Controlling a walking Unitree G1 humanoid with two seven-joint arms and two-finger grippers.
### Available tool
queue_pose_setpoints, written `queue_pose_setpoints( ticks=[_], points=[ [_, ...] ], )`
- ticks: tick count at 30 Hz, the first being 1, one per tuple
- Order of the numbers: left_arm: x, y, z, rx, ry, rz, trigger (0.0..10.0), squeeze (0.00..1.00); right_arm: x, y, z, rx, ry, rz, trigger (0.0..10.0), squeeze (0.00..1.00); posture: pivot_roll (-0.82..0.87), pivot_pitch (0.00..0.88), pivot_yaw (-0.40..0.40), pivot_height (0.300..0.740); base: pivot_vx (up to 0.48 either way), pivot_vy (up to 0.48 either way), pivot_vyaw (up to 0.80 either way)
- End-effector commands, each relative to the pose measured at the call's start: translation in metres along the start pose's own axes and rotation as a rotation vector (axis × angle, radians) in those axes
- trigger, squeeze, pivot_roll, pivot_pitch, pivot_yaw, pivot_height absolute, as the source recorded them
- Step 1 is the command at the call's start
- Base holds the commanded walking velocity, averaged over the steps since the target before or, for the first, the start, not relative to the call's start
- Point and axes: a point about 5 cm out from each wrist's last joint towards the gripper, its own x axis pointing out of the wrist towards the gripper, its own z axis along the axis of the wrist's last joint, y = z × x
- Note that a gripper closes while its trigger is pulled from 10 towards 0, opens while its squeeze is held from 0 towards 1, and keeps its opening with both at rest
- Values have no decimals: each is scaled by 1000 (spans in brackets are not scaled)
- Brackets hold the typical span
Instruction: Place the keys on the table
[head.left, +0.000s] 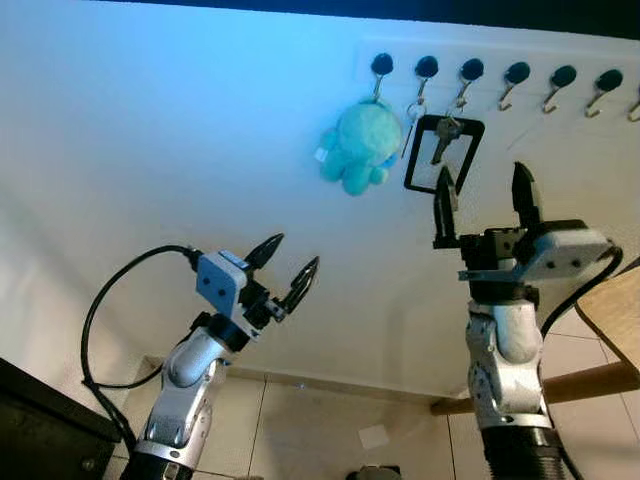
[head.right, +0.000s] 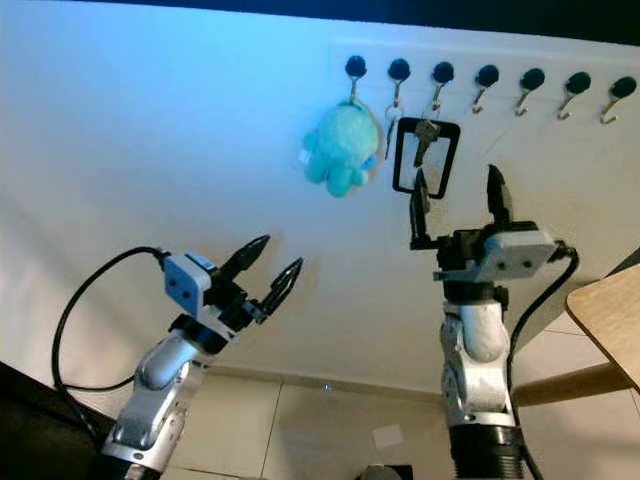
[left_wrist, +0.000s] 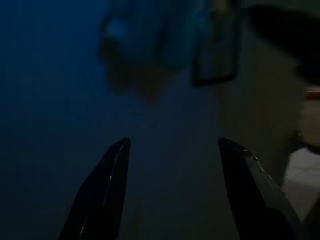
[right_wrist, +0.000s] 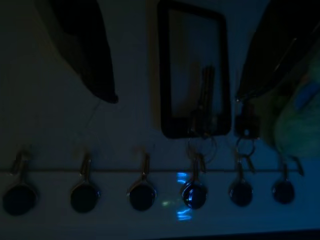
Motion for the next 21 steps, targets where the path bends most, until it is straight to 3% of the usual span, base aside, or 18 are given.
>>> queue_pose_setpoints(
  ticks=[1,10,14,21],
  points=[
    [4,-3,3,12,5,-3,10000,0,8,-6,5,17,4,-21,10000,0,53,77,-35,740,0,0,0],
    [9,1,9,25,-6,23,10000,0,25,-13,4,65,54,-10,10000,0,55,77,-33,740,0,0,0],
    [11,-2,16,36,-11,4,10000,0,36,-3,5,118,78,104,10000,0,57,80,-38,740,0,0,0],
    [12,-3,19,36,-19,10,10000,0,34,10,4,183,111,211,10000,0,58,79,-40,740,0,0,0]
  ],
)
